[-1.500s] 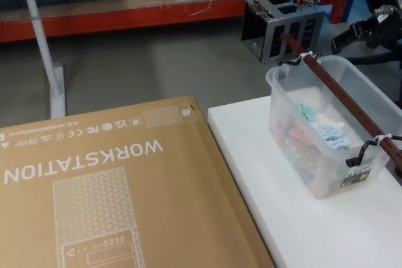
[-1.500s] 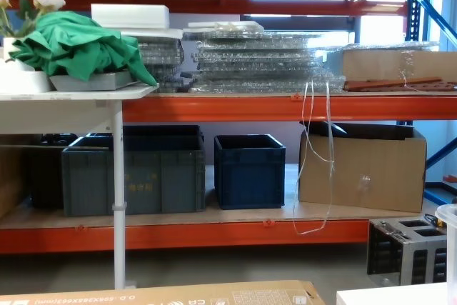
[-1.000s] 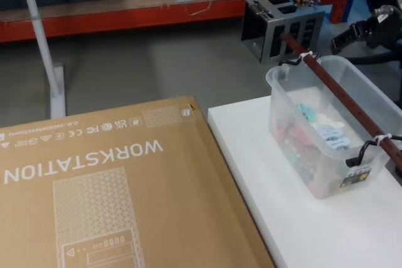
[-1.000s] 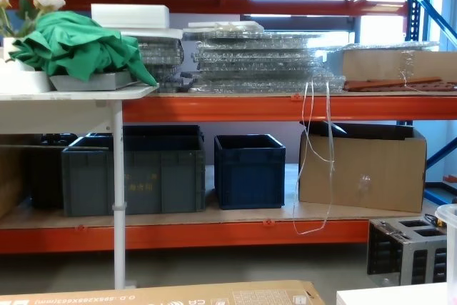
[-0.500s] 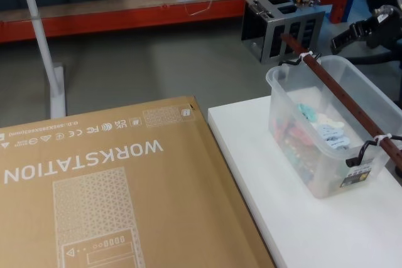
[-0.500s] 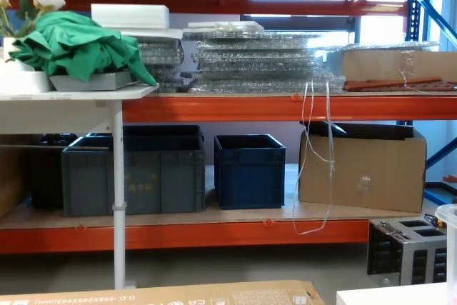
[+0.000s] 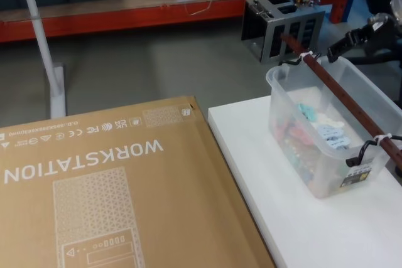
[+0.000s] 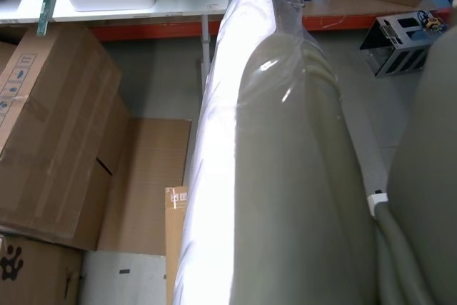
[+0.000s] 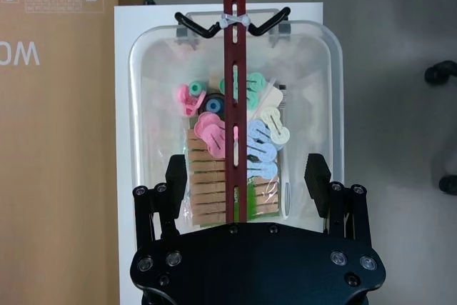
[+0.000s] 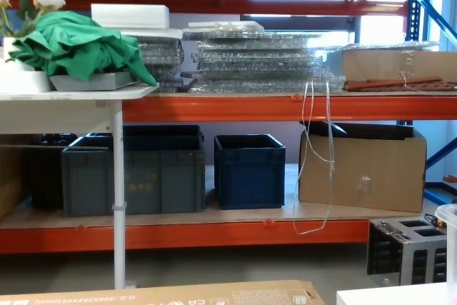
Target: Use one hand to grasp the basket and place it at the designated location.
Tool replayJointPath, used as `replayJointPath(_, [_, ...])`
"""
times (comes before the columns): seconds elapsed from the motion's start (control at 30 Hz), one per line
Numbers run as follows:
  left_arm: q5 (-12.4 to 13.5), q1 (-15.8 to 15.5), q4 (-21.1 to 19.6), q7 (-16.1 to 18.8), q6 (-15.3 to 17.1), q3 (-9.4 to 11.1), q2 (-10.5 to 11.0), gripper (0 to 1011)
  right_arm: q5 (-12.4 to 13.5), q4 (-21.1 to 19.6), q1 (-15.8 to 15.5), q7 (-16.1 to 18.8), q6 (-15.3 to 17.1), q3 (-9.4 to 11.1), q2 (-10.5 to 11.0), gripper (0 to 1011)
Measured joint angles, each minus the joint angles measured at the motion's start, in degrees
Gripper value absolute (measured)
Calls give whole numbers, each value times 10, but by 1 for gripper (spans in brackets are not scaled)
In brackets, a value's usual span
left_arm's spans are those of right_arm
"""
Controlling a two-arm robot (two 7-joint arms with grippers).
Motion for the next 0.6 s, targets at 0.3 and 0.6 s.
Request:
replayJointPath(0.3, [0, 0, 0, 0, 0, 0, 0, 0, -1, 29, 3, 8, -12, -13, -16, 1000])
replayJointPath(0.6, [0, 0, 0, 0, 0, 0, 0, 0, -1, 55, 5, 13, -22, -27, -31, 1000])
